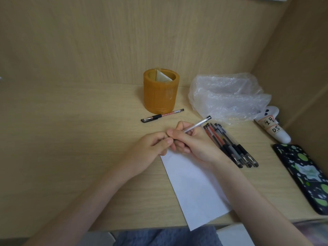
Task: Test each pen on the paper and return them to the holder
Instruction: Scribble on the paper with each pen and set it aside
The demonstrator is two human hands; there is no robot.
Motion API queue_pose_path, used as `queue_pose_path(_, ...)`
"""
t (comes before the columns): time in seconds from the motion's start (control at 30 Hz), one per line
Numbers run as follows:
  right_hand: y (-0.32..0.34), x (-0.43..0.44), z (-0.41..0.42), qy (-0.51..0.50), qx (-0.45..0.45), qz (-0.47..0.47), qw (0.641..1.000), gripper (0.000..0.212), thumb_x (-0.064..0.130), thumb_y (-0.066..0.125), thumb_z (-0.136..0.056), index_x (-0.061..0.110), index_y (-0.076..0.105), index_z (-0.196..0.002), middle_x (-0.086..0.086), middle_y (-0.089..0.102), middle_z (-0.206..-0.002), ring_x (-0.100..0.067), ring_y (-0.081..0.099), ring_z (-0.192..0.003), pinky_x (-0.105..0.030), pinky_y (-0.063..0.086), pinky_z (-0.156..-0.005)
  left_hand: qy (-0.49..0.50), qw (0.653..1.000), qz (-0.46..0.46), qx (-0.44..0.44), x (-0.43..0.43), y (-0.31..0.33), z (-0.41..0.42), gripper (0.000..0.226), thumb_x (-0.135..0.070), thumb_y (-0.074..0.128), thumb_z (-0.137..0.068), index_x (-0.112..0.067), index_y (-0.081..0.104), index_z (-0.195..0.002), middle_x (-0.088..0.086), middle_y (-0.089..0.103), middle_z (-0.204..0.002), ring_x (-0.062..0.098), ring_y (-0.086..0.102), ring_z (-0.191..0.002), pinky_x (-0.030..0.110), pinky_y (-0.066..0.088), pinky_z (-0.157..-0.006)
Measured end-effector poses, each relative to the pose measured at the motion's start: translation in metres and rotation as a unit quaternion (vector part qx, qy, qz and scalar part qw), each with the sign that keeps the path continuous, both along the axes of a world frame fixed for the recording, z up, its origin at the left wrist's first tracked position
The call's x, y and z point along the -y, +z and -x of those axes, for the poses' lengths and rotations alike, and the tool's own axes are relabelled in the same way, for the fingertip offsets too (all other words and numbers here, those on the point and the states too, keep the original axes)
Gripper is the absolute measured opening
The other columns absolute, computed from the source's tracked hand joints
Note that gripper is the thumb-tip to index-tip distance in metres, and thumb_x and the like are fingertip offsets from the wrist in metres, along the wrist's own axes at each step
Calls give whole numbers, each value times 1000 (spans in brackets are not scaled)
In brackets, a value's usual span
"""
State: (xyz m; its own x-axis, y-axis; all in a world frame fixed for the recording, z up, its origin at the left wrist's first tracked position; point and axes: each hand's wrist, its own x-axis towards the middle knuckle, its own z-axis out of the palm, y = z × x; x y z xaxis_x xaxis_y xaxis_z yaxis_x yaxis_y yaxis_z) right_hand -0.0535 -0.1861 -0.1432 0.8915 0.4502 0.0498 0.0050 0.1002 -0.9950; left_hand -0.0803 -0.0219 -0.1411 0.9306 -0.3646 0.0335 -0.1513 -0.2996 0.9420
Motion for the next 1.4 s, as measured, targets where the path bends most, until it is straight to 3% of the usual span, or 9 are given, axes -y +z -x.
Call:
queue_pose_path(0.07, 0, 0, -1, 15, 1, -10, 1000, 29, 3, 53, -95, 9, 45, -67, 4, 50, -44, -18, 34, -48, -43, 20, -56, 9, 1000, 28, -5, 1, 0, 0, 28, -24, 47, -95, -6, 56, -75, -9, 33, -48, 3, 28, -42, 10, 25, -42)
queue_pose_path(0.23, -6, 3, -3, 11, -10, -28, 1000, 27, 10, 59, -92, 9, 46, -68, 2, 47, -46, -13, 34, -40, -51, 31, -73, 18, 999, -6, 34, 0, -3, 1, 34, -44, 53, -87, -16, 58, -70, -10, 33, -42, 4, 28, -41, 17, 23, -44)
queue_pose_path(0.33, -7, 5, 0, -33, -47, -63, 996, 33, 9, 58, -92, 13, 44, -62, 2, 42, -44, -10, 33, -39, -36, 34, -58, 41, 997, -48, 54, 0, -3, -1, 32, -53, 58, -81, -22, 64, -77, -12, 49, -52, 1, 38, -47, 15, 27, -50)
queue_pose_path(0.47, 4, 13, -11, -161, -94, -106, 977, 27, 13, 55, -93, 16, 51, -66, 3, 41, -48, -9, 31, -39, -17, 23, -38, 84, 991, -95, 51, -5, -7, -2, 26, -53, 65, -72, -37, 65, -92, -19, 49, -48, -1, 41, -45, 10, 28, -47)
queue_pose_path(0.63, 7, 5, -22, -232, -89, -44, 968, 17, 17, 54, -93, 4, 64, -91, -8, 65, -65, -18, 64, -56, -19, 35, -39, 86, 969, -216, 80, 1, -15, 2, 40, -56, 65, -73, -47, 58, -112, -14, 47, -59, -8, 52, -64, 11, 36, -60)
queue_pose_path(0.8, -4, -13, -26, -297, -23, 37, 954, 35, 29, 72, -84, -4, 65, -75, -7, 57, -55, -8, 50, -40, -14, 36, -40, 63, 933, -326, 138, 2, -20, 3, 49, -66, 53, -75, -50, 51, -121, -13, 54, -64, 2, 55, -79, 20, 42, -70)
queue_pose_path(0.93, -10, -10, -31, -324, 40, 109, 939, 34, 25, 78, -79, 2, 59, -61, 0, 57, -49, -7, 49, -40, -18, 41, -46, 67, 929, -332, 147, 2, -22, 3, 48, -66, 53, -75, -50, 51, -121, -11, 65, -79, 3, 58, -86, 20, 41, -71)
queue_pose_path(1.17, -14, -2, -34, -365, 77, 154, 915, 36, 26, 76, -80, 14, 56, -51, 15, 51, -38, 3, 47, -40, -7, 35, -47, 72, 928, -334, 147, 2, -23, 4, 50, -67, 53, -75, -49, 52, -121, -10, 68, -82, 6, 60, -87, 26, 47, -79)
queue_pose_path(1.4, -19, -27, -34, -392, 64, 95, 913, 31, 18, 70, -84, 0, 61, -60, -1, 60, -54, -2, 52, -48, -12, 41, -53, 72, 929, -331, 147, 2, -23, 5, 50, -66, 54, -74, -48, 53, -121, -12, 69, -83, 2, 60, -90, 23, 47, -78)
